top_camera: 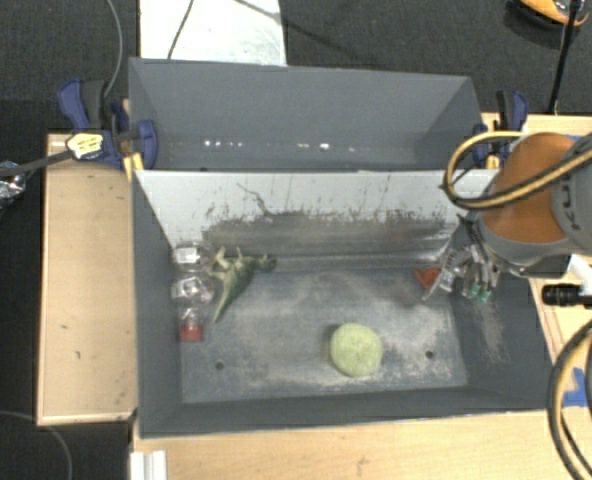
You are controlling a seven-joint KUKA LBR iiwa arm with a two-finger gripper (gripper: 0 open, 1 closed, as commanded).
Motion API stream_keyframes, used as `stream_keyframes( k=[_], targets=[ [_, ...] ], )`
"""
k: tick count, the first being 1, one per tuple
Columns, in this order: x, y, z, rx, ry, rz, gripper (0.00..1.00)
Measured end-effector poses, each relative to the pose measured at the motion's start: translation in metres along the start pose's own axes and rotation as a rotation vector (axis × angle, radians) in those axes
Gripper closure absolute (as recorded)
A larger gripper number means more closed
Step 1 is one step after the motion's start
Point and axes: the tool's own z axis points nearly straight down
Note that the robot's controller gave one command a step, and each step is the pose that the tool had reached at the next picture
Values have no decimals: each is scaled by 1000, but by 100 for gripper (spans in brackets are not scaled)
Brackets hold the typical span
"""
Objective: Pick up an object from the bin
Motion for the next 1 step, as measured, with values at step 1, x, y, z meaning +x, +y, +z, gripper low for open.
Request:
stream_keyframes(
  k=[1],
  targets=[
    [0,0,0,1,0,-2,100]
  ],
)
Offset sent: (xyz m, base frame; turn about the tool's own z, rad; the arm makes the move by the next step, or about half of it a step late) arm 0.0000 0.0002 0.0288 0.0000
